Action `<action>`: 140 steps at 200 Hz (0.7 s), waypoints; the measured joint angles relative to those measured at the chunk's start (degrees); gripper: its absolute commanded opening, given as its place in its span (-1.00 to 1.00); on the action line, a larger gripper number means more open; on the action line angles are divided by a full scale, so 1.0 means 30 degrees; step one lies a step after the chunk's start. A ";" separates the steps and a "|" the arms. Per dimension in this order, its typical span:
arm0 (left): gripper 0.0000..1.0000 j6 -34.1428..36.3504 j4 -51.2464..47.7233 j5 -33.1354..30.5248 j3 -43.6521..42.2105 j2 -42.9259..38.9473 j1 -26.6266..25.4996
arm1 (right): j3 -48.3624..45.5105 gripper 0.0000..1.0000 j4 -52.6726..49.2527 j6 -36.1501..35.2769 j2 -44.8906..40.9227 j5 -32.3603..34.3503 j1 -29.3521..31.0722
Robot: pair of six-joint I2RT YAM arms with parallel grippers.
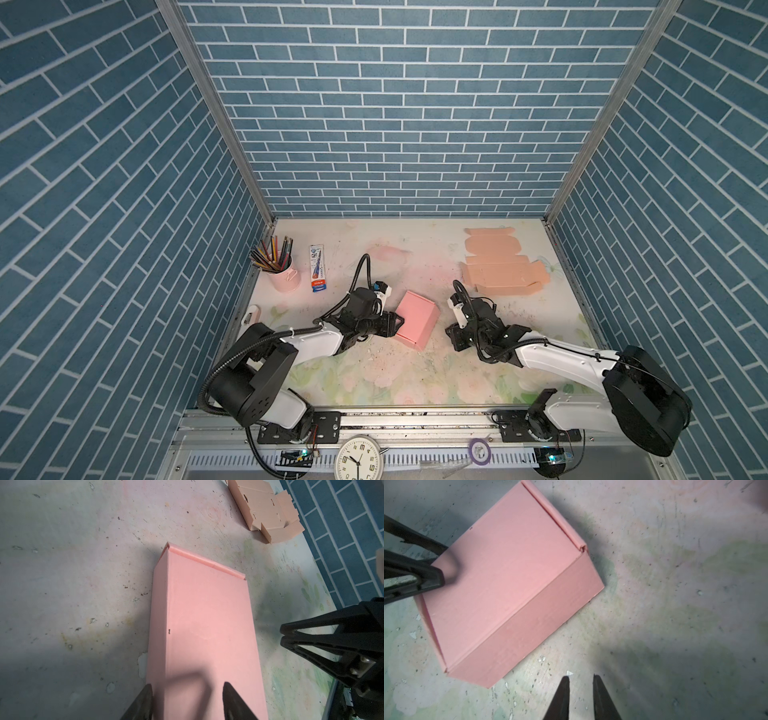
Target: Fold the paper box
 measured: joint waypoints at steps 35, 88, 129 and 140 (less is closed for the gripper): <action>0.09 -0.0168 0.0029 0.0066 -0.0393 -0.0087 -0.0204 | -0.0007 -0.60 0.0357 0.0262 0.0503 -0.0219 0.0503; 0.10 -0.0627 0.0168 0.0233 -0.0984 -0.0561 -0.0780 | 0.0124 -0.64 0.0911 0.0342 0.1807 -0.0517 0.1064; 0.10 -0.0976 0.0197 0.0219 -0.1326 -0.0845 -0.1217 | 0.0357 -0.65 0.1260 0.0401 0.2572 -0.0699 0.1173; 0.10 -0.1064 0.0204 0.0219 -0.1384 -0.0947 -0.1311 | 0.0495 -0.66 0.1362 0.0401 0.2747 -0.0736 0.1188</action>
